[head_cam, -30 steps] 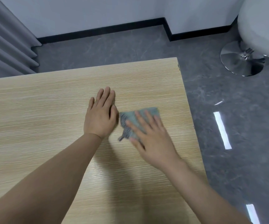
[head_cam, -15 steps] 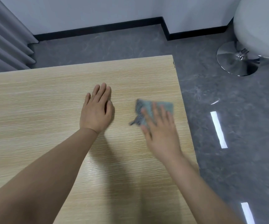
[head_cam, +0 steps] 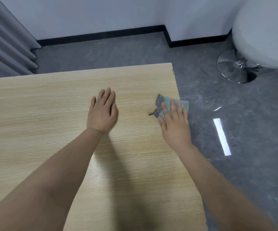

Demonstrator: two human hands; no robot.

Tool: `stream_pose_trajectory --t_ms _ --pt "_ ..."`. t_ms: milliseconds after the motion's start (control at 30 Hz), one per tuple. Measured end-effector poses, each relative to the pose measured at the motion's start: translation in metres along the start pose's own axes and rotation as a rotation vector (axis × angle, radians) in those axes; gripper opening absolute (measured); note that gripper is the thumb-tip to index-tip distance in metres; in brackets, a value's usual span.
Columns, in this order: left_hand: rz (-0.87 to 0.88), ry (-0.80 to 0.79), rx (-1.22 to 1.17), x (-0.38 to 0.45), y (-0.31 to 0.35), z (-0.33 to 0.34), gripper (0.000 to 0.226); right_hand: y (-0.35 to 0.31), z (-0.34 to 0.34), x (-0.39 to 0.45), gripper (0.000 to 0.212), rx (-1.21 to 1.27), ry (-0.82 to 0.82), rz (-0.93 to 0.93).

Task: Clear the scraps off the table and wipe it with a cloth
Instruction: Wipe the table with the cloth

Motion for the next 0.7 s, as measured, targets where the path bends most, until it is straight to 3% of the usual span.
stream_pose_trajectory --t_ms 233,333,433,533,600,700 --pt "0.079 -0.148 -0.065 -0.048 0.020 0.003 0.046 -0.042 0.031 -0.059 0.052 -0.166 -0.147 -0.426" --pt "0.171 -0.211 -0.009 -0.095 0.030 0.025 0.053 -0.010 0.014 -0.045 0.052 -0.120 -0.133 -0.292" --pt "0.102 -0.328 0.043 -0.134 0.036 0.038 0.075 0.022 -0.005 -0.027 0.052 0.099 -0.129 -0.008" --pt "0.075 -0.401 0.073 -0.162 0.035 0.046 0.082 0.010 -0.001 -0.031 0.053 0.158 -0.107 0.081" --pt "0.098 -0.406 0.072 -0.174 0.033 0.047 0.074 -0.010 0.009 -0.047 0.055 0.093 -0.100 0.046" --pt "0.125 -0.457 0.106 -0.187 0.024 0.044 0.052 -0.042 0.029 -0.084 0.057 -0.025 -0.123 -0.231"
Point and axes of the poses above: each hand's wrist, its own x-axis towards the middle knuckle, its own z-axis out of the palm, y = z × x, the point moved 3 cm from there along x, towards the middle knuckle, and after that the axes turned 15 degrees about -y, right-handed, at the moved point
